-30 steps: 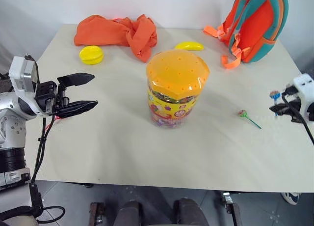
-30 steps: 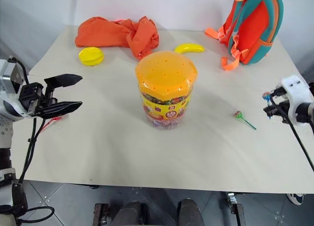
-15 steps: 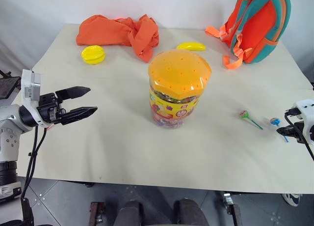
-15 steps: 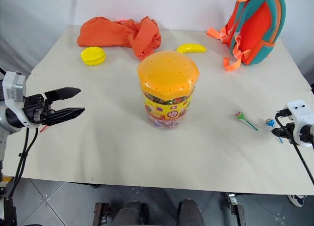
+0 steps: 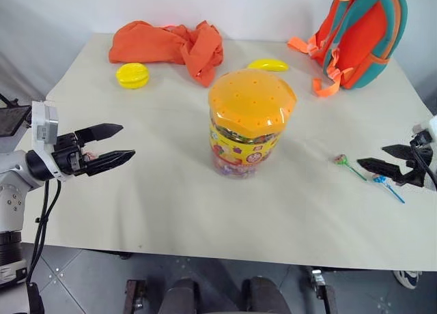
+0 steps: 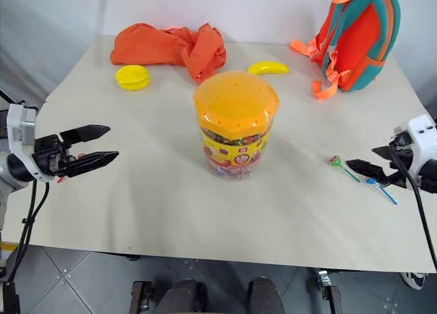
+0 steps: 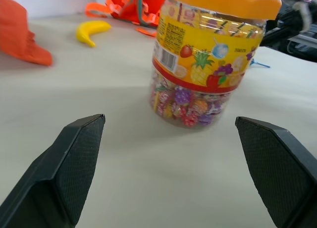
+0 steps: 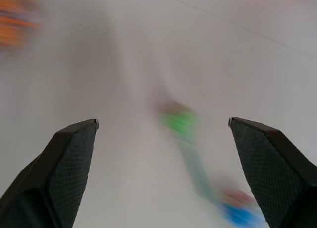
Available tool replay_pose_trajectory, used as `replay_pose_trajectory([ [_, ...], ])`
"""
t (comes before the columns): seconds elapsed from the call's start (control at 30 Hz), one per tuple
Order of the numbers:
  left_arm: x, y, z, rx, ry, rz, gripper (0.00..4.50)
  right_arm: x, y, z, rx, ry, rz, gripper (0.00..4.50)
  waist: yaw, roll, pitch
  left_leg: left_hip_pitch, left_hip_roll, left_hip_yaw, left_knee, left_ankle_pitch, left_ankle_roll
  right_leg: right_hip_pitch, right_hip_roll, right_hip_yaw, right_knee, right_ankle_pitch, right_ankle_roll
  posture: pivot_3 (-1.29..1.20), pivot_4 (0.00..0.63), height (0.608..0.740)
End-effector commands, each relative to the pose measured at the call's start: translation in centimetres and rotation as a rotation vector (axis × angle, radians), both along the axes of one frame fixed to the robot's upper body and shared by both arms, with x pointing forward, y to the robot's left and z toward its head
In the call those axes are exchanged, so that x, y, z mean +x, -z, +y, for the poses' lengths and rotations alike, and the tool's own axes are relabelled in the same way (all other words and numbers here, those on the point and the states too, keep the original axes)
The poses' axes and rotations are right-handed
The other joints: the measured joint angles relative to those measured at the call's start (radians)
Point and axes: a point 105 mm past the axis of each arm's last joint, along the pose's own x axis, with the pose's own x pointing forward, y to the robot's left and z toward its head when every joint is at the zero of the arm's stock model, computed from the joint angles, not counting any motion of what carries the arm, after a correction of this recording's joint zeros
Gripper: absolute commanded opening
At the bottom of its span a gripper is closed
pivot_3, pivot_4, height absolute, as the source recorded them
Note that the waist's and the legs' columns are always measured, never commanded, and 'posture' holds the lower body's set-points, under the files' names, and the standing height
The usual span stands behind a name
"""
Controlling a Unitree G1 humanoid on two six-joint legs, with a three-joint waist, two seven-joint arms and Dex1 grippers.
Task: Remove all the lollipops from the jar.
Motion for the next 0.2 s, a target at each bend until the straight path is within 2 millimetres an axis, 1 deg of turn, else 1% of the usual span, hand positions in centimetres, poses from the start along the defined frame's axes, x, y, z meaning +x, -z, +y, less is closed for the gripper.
replay_pose_trajectory([
  [0.03, -0.9, -0.6, 0.6, 0.011, -0.03, -0.063, 4.5, -1.7, 0.4, 4.5, 0.032, -0.237, -0.021, 4.45, 0.0, 0.0, 0.0, 0.0, 0.0, -0.001, 0.0, 0.0, 0.0, 0.0, 0.0, 0.0, 0.0, 0.0, 0.0, 0.0, 0.15, 0.74],
  [0.07, -1.0, -0.4, 0.7, 0.015, -0.034, -0.058, 4.5, -1.9, 0.7, 5.0, 0.026, -0.264, -0.016, 4.45, 0.0, 0.0, 0.0, 0.0, -0.001, 0.0, 0.0, 0.0, 0.0, 0.001, -0.001, 0.0, -0.001, 0.0, 0.0, 0.0, 0.15, 0.74],
  [0.1, -1.4, 0.1, 0.8, 0.011, -0.037, -0.042, 4.5, -1.9, 1.9, 5.7, -0.015, -0.292, -0.027, 4.45, 0.0, 0.0, 0.0, 0.0, -0.001, 0.0, 0.0, 0.0, 0.0, 0.001, -0.001, 0.0, -0.001, 0.0, 0.0, 0.0, 0.15, 0.74],
  [0.13, -1.8, 0.6, 0.9, 0.007, -0.042, -0.028, 4.5, -1.7, 2.4, 6.2, -0.038, -0.305, -0.072, 4.45, 0.0, 0.0, 0.0, 0.0, -0.001, -0.001, -0.001, 0.0, 0.0, 0.001, -0.001, 0.0, -0.001, 0.0, 0.0, 0.0, 0.15, 0.74],
  [0.2, -2.4, 1.4, 1.1, 0.007, -0.053, -0.005, 4.5, -1.3, 2.9, 6.9, -0.041, -0.311, -0.164, 4.45, 0.0, -0.001, 0.0, 0.001, -0.001, -0.001, 0.0, 0.0, 0.0, 0.001, -0.001, 0.0, -0.001, 0.0, 0.0, 0.0, 0.15, 0.74],
])
